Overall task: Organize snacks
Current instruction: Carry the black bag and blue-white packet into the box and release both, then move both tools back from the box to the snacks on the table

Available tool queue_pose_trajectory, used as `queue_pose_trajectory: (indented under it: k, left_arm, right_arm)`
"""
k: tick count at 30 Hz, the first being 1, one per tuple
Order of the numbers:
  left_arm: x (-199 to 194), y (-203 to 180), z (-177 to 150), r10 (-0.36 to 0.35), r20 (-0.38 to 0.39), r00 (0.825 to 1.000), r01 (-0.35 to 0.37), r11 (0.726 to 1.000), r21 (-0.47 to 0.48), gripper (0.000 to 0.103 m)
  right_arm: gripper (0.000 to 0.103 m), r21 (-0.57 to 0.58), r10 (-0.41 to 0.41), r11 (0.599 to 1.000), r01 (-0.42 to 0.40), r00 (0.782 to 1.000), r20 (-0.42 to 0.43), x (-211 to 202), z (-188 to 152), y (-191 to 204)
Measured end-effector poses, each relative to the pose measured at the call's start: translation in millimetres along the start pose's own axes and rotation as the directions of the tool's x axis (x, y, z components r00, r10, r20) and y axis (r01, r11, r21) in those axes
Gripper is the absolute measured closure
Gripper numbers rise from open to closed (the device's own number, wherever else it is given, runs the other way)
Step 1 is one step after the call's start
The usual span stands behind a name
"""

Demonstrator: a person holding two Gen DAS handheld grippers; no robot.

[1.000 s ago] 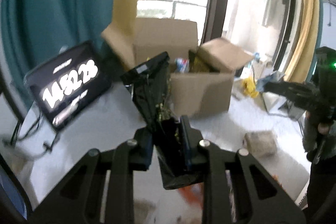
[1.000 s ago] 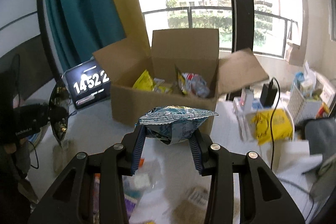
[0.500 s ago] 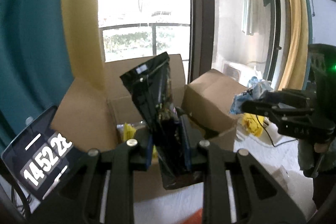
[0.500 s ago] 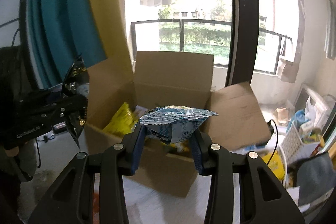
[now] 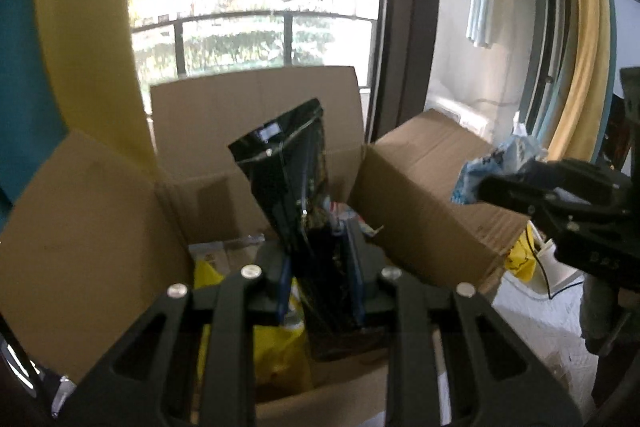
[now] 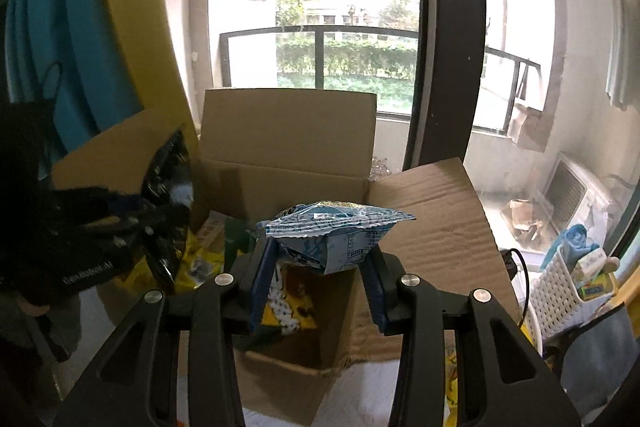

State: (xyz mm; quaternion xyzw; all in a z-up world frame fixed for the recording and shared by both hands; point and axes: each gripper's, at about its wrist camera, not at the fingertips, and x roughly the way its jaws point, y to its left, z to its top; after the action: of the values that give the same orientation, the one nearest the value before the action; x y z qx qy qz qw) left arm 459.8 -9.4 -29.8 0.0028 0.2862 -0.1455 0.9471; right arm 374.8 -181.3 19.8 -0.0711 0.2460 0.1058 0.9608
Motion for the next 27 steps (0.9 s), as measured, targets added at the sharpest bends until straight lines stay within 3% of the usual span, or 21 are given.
queue_pose_trajectory:
  k: [2,4,5,13,27]
  left_arm:
    - [10,-2,0,0.002,-0.031,1.0,-0.002,1.0,-0.003,0.065]
    - [7,1,0,-0.004,-0.009,1.0,0.003,1.0,-0.023,0.029]
    - [4,1,0,-0.01,-0.002,1.0,0.01,0.999,-0.032,0.023]
    - [-40,3,3,-0.003,0.044,0.999,0.006,0.998,-0.062,0.02]
    - [-114,-29,-16,-0.016,0.095,0.995,0.022,0.998,-0.062,0.02]
  right_arm:
    - [0.056,0.001,-0.018,1.0,0.018,1.0,-0.003,6,2,-1]
    - [0.037,0.005,-0.023,1.0,0.023,1.0,-0.001,7,5,0]
    - [0.036,0.009,-0.022,1.0,0.022,1.0,0.004,6,5,0]
    - [0.036,-0.002,-0.025,1.0,0.025,1.0,0.017,-13,3,6]
    - [0.036,-0.02,-0.025,0.999,0.026,0.998,0.055,-92,-20,19]
